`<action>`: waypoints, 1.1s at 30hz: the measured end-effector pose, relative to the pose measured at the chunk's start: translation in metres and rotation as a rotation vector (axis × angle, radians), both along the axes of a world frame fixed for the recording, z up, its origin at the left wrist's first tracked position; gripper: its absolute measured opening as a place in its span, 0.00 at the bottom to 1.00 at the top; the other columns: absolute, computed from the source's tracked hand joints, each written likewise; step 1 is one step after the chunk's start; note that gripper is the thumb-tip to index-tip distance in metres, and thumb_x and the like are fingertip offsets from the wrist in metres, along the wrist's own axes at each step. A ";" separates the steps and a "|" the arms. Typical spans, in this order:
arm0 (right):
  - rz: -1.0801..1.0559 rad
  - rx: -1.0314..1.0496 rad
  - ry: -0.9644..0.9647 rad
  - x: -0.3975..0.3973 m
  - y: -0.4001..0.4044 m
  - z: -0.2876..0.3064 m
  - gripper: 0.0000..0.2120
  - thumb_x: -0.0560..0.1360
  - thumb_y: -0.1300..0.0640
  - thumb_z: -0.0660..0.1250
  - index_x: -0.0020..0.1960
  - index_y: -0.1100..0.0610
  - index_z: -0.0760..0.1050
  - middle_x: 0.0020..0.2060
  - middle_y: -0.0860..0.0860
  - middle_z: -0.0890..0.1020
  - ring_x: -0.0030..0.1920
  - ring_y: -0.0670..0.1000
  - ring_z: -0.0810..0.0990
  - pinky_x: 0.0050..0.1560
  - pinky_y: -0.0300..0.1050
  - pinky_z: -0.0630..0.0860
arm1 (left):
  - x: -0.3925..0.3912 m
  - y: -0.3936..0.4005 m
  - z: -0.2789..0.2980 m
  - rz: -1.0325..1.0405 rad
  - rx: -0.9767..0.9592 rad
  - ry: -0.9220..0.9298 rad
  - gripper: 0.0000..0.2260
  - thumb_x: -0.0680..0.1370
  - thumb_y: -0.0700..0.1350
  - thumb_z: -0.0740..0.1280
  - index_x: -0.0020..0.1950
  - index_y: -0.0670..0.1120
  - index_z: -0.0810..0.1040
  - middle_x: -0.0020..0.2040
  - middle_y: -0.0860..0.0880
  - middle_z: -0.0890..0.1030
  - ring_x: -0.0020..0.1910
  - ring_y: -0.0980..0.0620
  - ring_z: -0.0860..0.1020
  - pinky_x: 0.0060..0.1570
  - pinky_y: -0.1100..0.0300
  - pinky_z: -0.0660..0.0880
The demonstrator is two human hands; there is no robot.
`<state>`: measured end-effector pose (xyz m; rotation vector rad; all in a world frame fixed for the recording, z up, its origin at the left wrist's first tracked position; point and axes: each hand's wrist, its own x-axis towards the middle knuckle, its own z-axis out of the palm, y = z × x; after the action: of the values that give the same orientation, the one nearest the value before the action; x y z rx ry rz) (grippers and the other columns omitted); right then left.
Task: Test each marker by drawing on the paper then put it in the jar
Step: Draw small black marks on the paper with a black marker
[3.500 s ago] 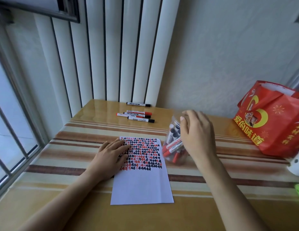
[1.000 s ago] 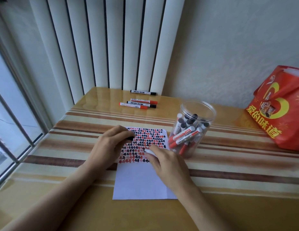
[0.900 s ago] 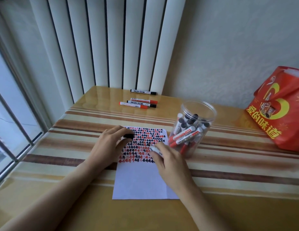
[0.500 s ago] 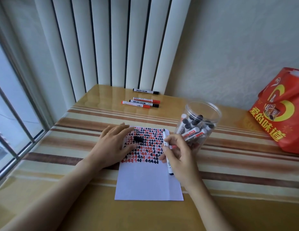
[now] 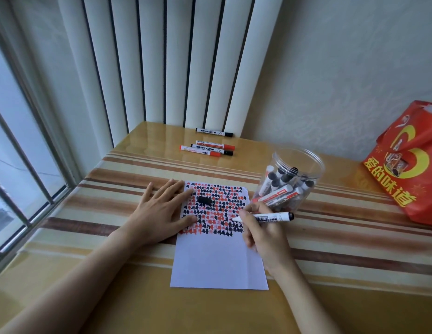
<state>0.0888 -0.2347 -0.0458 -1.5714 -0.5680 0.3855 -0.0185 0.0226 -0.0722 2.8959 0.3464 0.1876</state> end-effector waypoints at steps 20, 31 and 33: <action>-0.055 -0.201 -0.088 -0.005 -0.004 -0.006 0.10 0.80 0.61 0.69 0.43 0.55 0.70 0.26 0.54 0.77 0.18 0.53 0.72 0.20 0.36 0.64 | -0.002 -0.001 0.001 0.013 -0.034 -0.016 0.31 0.74 0.75 0.44 0.77 0.70 0.51 0.83 0.53 0.48 0.80 0.54 0.38 0.77 0.44 0.35; -0.071 -0.291 -0.085 -0.005 -0.002 -0.006 0.13 0.79 0.61 0.70 0.40 0.53 0.69 0.26 0.53 0.79 0.19 0.52 0.75 0.19 0.37 0.65 | -0.002 -0.003 0.002 0.009 -0.013 -0.004 0.36 0.72 0.79 0.42 0.78 0.69 0.50 0.83 0.53 0.48 0.80 0.53 0.39 0.77 0.42 0.36; -0.085 -0.294 -0.078 -0.005 -0.001 -0.007 0.12 0.79 0.62 0.70 0.41 0.55 0.69 0.26 0.53 0.78 0.19 0.52 0.75 0.19 0.38 0.65 | -0.002 -0.003 0.002 0.011 -0.009 -0.004 0.35 0.72 0.79 0.43 0.78 0.69 0.50 0.83 0.53 0.48 0.80 0.53 0.39 0.77 0.42 0.36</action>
<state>0.0840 -0.2357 -0.0525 -1.8932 -0.5192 0.3558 -0.0204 0.0198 -0.0700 2.8854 0.3610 0.1935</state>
